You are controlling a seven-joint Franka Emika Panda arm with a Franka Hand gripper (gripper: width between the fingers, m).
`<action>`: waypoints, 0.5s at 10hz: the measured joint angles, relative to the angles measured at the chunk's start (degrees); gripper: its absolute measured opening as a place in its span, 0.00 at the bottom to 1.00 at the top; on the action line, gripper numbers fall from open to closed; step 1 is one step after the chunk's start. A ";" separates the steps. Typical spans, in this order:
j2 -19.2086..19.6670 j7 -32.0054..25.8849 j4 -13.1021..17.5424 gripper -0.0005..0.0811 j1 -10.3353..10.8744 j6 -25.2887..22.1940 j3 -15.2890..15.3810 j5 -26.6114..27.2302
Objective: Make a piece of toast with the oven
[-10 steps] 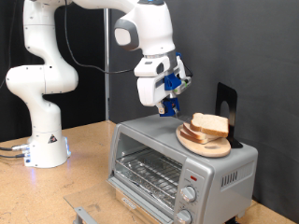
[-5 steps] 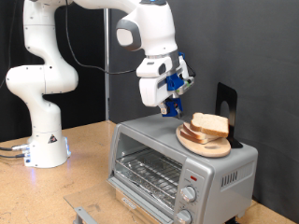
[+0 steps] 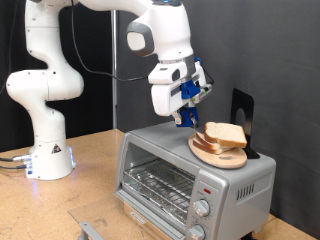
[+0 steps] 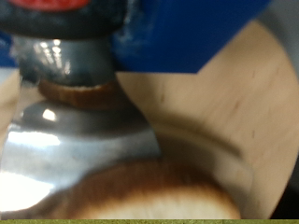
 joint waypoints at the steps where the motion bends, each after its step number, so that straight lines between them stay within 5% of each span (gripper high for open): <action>1: 0.16 -0.41 -0.50 0.60 0.04 3.85 0.07 0.77; 5: -0.97 -6.48 -3.06 0.60 0.14 8.34 0.13 5.18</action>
